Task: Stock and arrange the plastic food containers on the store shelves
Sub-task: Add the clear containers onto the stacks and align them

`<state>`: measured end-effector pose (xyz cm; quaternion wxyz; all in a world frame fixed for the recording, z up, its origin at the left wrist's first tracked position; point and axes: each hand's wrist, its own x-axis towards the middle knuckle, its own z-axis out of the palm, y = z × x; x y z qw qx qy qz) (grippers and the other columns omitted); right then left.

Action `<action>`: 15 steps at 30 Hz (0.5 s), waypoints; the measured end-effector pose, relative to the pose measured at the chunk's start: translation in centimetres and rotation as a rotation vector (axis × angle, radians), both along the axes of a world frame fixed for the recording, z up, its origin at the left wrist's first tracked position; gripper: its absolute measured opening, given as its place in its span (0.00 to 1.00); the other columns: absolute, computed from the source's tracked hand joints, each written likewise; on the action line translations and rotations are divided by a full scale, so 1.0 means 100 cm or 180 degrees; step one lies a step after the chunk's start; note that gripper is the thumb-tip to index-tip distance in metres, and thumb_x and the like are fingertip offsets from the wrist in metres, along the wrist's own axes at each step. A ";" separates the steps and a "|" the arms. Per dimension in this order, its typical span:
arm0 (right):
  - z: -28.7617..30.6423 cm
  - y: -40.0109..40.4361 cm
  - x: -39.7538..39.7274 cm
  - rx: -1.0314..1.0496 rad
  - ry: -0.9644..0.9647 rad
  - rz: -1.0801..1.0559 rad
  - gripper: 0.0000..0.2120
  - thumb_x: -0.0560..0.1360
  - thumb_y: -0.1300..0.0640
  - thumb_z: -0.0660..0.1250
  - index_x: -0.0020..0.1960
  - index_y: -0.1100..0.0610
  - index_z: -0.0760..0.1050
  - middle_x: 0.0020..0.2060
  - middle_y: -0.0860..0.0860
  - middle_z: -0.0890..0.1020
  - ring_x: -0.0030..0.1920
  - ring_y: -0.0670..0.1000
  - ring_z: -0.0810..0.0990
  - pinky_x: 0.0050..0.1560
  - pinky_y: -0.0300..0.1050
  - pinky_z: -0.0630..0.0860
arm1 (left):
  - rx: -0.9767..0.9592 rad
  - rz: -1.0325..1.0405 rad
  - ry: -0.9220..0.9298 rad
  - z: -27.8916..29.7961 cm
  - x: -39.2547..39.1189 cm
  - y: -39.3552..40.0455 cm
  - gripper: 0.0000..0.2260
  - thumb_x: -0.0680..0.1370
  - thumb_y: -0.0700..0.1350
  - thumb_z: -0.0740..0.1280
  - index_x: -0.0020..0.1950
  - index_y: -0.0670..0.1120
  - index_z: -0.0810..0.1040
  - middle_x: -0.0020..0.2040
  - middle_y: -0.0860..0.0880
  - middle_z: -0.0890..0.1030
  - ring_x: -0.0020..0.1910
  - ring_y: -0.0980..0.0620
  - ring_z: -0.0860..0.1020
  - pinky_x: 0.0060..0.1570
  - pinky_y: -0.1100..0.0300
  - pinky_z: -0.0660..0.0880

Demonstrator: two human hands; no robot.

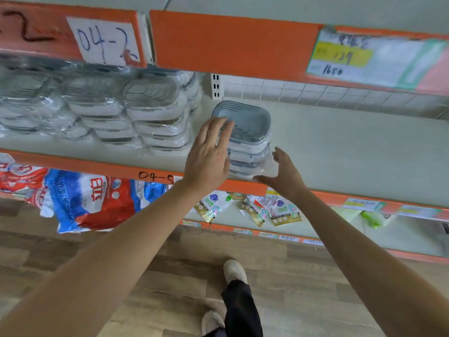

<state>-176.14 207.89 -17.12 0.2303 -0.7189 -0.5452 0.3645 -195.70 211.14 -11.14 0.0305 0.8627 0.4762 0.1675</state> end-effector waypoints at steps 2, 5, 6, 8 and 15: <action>0.016 -0.003 0.003 0.0143 -0.0158 0.0082 0.50 0.66 0.49 0.76 0.76 0.60 0.49 0.73 0.54 0.60 0.72 0.51 0.61 0.69 0.43 0.60 | -0.0050 0.0014 0.0063 0.003 0.000 -0.001 0.28 0.71 0.37 0.65 0.71 0.36 0.65 0.68 0.37 0.68 0.69 0.39 0.64 0.71 0.50 0.61; 0.038 -0.005 0.001 0.0564 -0.0376 0.0147 0.50 0.66 0.47 0.75 0.76 0.61 0.49 0.73 0.55 0.60 0.72 0.52 0.61 0.68 0.45 0.61 | -0.0108 0.0041 0.0117 0.006 0.000 -0.001 0.28 0.71 0.37 0.65 0.71 0.36 0.65 0.69 0.38 0.67 0.70 0.40 0.64 0.71 0.51 0.61; 0.045 -0.005 -0.001 0.0730 -0.0465 0.0175 0.49 0.67 0.46 0.75 0.76 0.62 0.50 0.73 0.56 0.60 0.73 0.52 0.60 0.69 0.45 0.60 | -0.0127 0.0037 0.0119 0.006 0.000 -0.002 0.28 0.71 0.36 0.66 0.71 0.36 0.65 0.69 0.38 0.67 0.70 0.39 0.64 0.71 0.51 0.62; 0.057 -0.004 -0.004 0.1059 -0.0638 0.0279 0.48 0.67 0.46 0.74 0.75 0.64 0.52 0.74 0.57 0.58 0.74 0.55 0.57 0.70 0.47 0.59 | -0.0167 -0.0010 0.0117 0.009 0.000 -0.005 0.29 0.70 0.34 0.66 0.71 0.36 0.66 0.68 0.38 0.68 0.69 0.39 0.65 0.70 0.51 0.64; 0.080 0.017 -0.015 0.1151 -0.1353 0.1004 0.45 0.69 0.43 0.72 0.75 0.61 0.54 0.75 0.56 0.56 0.74 0.55 0.54 0.72 0.51 0.56 | -0.0206 -0.0231 0.0052 0.015 -0.001 -0.015 0.28 0.70 0.32 0.64 0.71 0.36 0.66 0.69 0.40 0.68 0.69 0.40 0.64 0.69 0.53 0.64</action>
